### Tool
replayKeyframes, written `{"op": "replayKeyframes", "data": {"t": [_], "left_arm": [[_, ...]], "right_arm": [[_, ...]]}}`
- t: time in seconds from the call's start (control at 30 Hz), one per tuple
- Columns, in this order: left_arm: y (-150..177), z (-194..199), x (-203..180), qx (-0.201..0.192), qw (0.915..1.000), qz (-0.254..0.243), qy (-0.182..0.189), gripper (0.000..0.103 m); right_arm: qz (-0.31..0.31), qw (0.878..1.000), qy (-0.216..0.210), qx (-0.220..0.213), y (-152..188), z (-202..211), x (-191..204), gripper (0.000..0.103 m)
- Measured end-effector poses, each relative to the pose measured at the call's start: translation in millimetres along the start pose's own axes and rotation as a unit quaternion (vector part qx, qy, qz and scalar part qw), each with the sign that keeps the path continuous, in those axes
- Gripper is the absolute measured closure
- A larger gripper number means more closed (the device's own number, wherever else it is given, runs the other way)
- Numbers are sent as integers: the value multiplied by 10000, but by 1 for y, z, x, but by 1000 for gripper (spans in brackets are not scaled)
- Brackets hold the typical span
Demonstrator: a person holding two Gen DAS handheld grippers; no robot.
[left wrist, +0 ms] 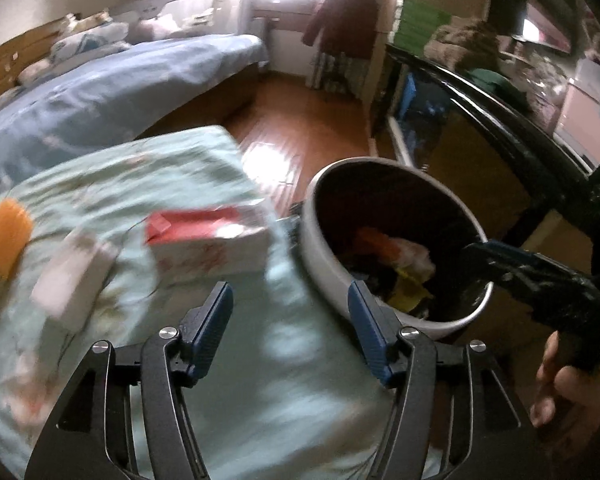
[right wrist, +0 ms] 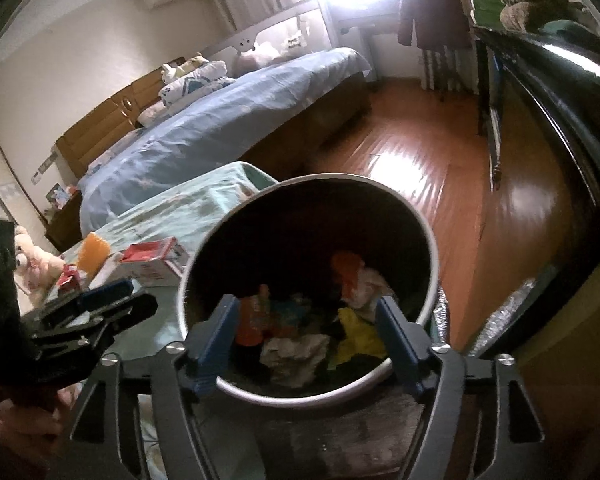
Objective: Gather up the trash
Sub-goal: 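Move both open grippers back toward the remaining items on the sheet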
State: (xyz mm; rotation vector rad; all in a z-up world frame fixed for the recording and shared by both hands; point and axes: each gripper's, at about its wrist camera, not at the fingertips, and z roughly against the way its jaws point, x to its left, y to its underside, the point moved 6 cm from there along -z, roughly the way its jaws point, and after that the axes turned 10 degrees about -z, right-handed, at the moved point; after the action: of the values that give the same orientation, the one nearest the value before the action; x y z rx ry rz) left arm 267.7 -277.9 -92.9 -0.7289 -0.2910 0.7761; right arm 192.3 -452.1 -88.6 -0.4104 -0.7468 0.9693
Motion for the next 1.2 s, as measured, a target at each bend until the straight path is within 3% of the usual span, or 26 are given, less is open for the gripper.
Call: {"op": "replayKeyframes", "data": {"t": [0.17,0.47,0.93,1.2], "left_arm": [[23,20,33,-59,9988,442,-223,41],[71,57,97,-172,9903,1151,-765,36],[131,95,171,-122,9724,1894,-1361,28],[145,105,198,-127,9651,2114,-1542,26]], "right_arm": [[74,9997,-218,26,8,4,24,17],[343,9970,-664,188,30,-2,82,12],[897,9863,-1271,552,79,-29,169,12],[1018,9810,-1478,738,93,-46,206,12]]}}
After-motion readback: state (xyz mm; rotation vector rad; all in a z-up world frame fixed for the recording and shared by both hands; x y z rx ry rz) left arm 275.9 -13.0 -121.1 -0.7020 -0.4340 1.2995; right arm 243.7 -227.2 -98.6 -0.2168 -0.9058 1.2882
